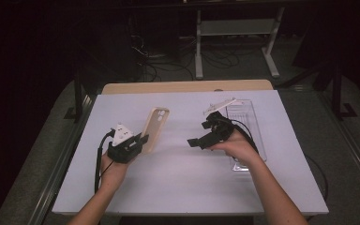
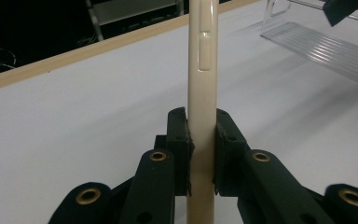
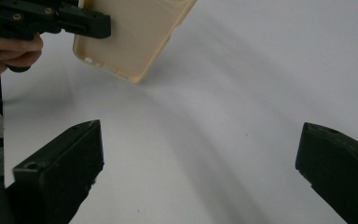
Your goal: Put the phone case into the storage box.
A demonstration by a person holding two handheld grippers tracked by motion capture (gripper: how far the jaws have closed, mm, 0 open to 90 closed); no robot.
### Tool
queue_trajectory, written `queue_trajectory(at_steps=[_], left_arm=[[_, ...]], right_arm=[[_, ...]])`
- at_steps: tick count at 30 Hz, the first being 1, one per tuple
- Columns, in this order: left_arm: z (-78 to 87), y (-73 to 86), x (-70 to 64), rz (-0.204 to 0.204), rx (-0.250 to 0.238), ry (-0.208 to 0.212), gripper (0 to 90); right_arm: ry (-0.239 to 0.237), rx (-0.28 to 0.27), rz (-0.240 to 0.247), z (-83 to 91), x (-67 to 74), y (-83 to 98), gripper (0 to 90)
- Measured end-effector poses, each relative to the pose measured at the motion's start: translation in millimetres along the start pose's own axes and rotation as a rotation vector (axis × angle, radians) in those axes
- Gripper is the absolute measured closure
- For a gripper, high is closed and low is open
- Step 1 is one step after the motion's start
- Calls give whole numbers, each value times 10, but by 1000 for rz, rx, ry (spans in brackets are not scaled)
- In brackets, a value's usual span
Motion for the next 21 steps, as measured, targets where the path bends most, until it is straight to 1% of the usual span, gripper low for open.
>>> queue_trajectory(at_steps=[1, 2, 4, 5, 10, 11, 12, 13, 15, 16, 17, 18, 21], left_arm=[[-6, 1, -11, 2, -1, 1, 791], [-6, -2, -14, -7, 3, -1, 791], [-16, -3, -38, 2, -3, 1, 791], [-16, -6, -42, 1, -2, 1, 791], [-15, -14, -58, 3, -7, 1, 790], [-15, -15, -59, 4, -6, 0, 791], [-16, -14, -61, 4, -7, 0, 791], [-21, -14, -67, 8, -12, -1, 791], [-25, -14, -74, 5, -11, -5, 791], [-28, -18, -77, 5, -11, -6, 791], [-33, -20, -86, 11, -14, -6, 791], [-37, -23, -96, 17, -17, -6, 791], [-47, -30, -117, 4, -18, -7, 791]], right_arm=[[0, -3, -2, -14, 0, -8, 4], [1, -2, -5, -28, 0, -17, 4], [1, -11, -2, -48, 11, -43, 4], [1, -15, -11, -58, 21, -59, 4], [-11, -34, -11, -119, 59, -135, 4], [-9, -39, -3, -134, 60, -146, 4], [-11, -43, -9, -149, 71, -153, 4], [-14, -52, -1, -167, 69, -157, 4], [-13, -65, -9, -196, 76, -152, 4], [-23, -67, -18, -216, 78, -147, 4], [-20, -59, -24, -234, 82, -139, 4], [-17, -58, -21, -254, 87, -128, 3], [-14, -63, -27, -300, 96, -93, 3]])
Point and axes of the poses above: each handheld gripper's, and its own axes: z roughly backward along the jaws, y roughly out of its underside, x roughly to its left, the point moved 2 cm from there along -z, roughly forward along the jaws, and after that the axes turned 2 degrees about -x, right-handed, at the moved point
